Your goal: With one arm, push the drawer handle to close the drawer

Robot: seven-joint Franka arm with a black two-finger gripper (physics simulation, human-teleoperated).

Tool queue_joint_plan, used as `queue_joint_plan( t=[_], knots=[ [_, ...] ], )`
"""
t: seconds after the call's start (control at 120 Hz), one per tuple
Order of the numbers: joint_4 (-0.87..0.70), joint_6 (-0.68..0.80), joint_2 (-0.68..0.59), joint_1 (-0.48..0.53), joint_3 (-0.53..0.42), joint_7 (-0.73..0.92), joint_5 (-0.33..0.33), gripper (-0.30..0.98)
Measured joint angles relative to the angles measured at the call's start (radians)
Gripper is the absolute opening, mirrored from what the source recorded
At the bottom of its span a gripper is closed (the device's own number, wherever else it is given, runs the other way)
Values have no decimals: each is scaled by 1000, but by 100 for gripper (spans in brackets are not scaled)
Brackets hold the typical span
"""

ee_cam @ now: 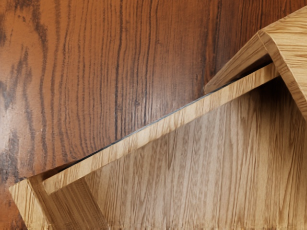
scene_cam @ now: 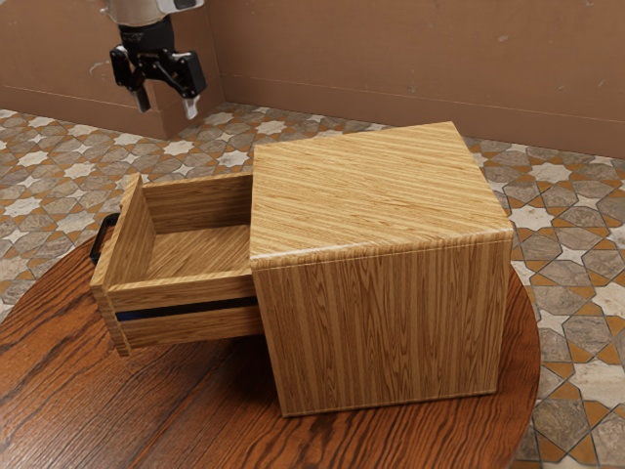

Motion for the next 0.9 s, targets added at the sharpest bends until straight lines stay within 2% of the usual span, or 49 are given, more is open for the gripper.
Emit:
queue_joint_plan(
  t=[0.192, 0.25, 0.333, 0.483, 0.542, 0.608, 0.725, 0.792, 0.9],
  knots=[
    [6, -32, -2, 0, -1, -2, 2, 69],
    [51, -43, -107, -4, -10, 10, 5, 69],
    [75, -63, -212, -11, -27, 104, -26, 69],
    [69, -109, -242, -24, -32, 285, -34, 69],
    [-91, -115, -329, -28, -40, 349, -19, 69],
    [-402, -68, -509, 2, -52, 421, 10, 68],
    [-745, 55, -640, 54, -65, 550, 72, 69],
    [-865, 140, -656, 91, -67, 630, 89, 69],
    [-912, 230, -660, 106, -66, 745, 104, 69]
  ],
)
